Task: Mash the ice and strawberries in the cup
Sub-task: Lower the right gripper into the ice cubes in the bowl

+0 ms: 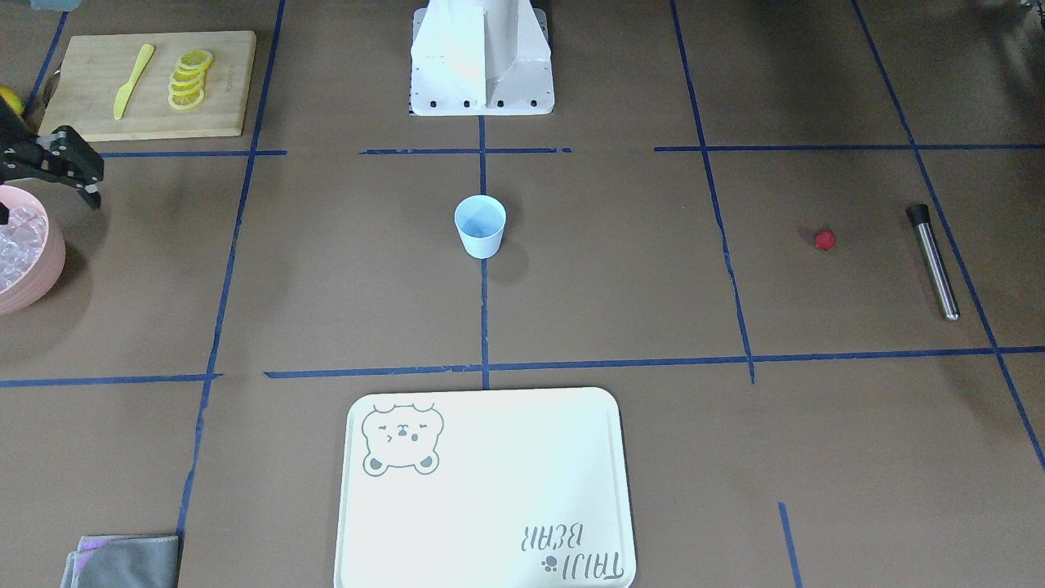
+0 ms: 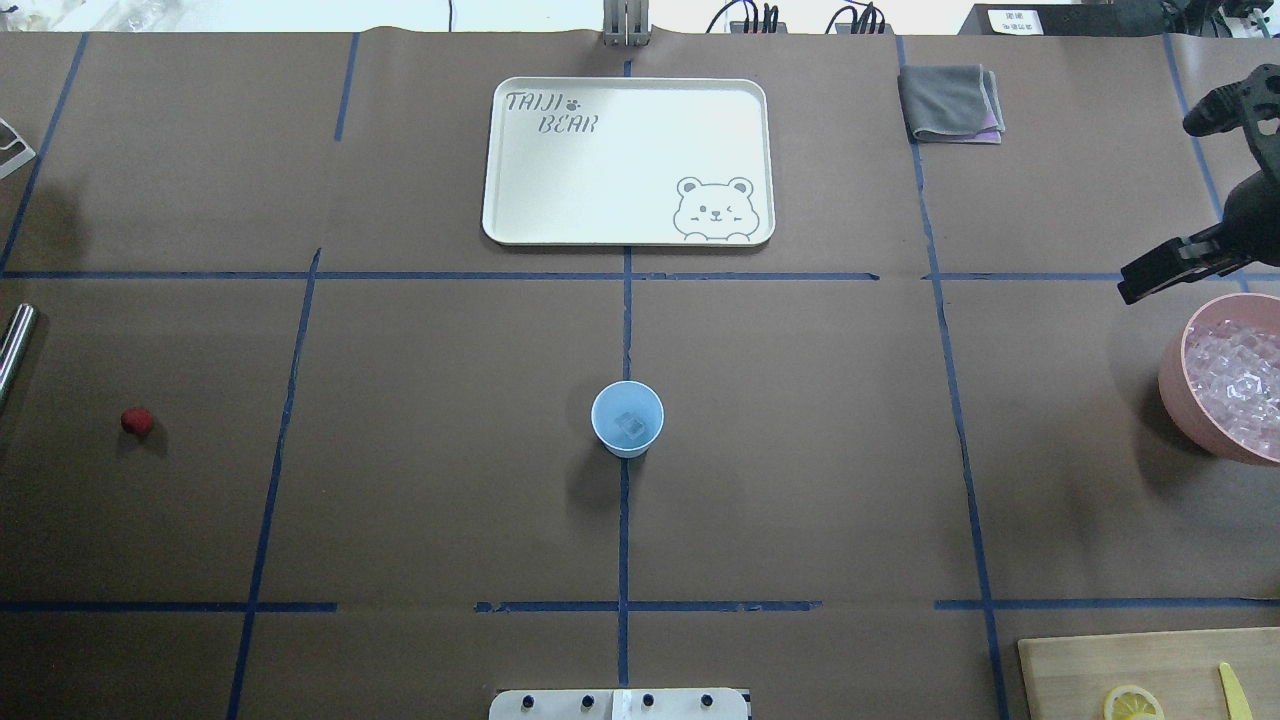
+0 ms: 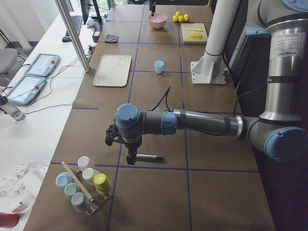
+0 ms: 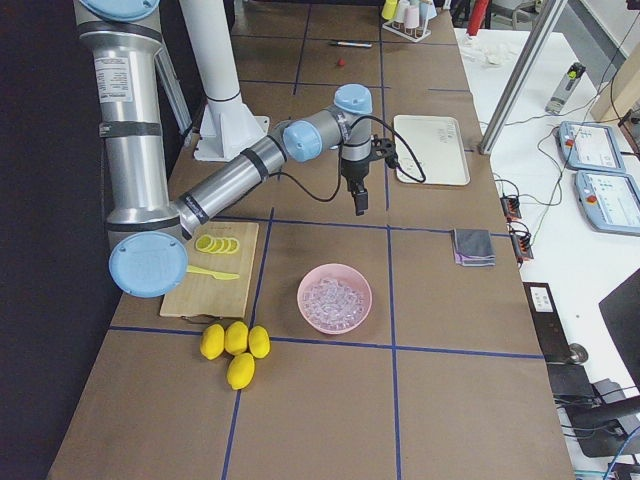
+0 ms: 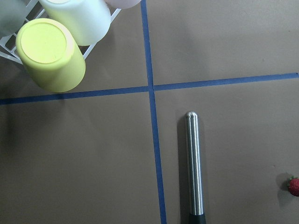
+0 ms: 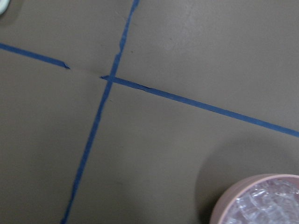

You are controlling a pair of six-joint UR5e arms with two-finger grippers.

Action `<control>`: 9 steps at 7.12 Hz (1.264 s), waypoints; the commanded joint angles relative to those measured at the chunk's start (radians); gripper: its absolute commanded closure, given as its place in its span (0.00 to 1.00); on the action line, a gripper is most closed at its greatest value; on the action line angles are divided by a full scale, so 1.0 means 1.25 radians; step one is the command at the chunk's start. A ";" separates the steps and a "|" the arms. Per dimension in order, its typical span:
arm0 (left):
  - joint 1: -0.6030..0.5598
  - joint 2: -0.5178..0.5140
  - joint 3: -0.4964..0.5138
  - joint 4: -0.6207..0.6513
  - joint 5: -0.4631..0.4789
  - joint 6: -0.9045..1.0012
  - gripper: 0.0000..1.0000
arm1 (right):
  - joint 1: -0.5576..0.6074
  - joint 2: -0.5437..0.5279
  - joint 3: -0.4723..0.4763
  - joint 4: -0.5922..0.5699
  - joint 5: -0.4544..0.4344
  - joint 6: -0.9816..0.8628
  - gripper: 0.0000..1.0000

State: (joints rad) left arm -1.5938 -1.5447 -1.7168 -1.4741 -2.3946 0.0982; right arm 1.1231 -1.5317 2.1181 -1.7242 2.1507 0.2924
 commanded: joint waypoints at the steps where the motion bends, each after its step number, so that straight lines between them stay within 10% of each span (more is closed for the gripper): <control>1: 0.000 0.000 0.000 0.000 -0.001 0.000 0.00 | 0.078 -0.053 -0.063 0.000 0.051 -0.281 0.01; 3: 0.000 0.001 -0.001 0.000 -0.001 0.000 0.00 | 0.083 -0.066 -0.097 0.012 0.053 -0.397 0.01; 6: 0.000 0.001 0.000 0.000 -0.001 0.000 0.00 | 0.083 -0.137 -0.230 0.333 0.091 -0.416 0.02; 9: 0.000 0.001 0.000 0.000 -0.001 0.000 0.00 | 0.081 -0.129 -0.268 0.337 0.108 -0.420 0.08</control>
State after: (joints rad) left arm -1.5938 -1.5432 -1.7167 -1.4741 -2.3961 0.0982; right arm 1.2254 -1.6941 1.7987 -1.3086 2.2765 -0.2286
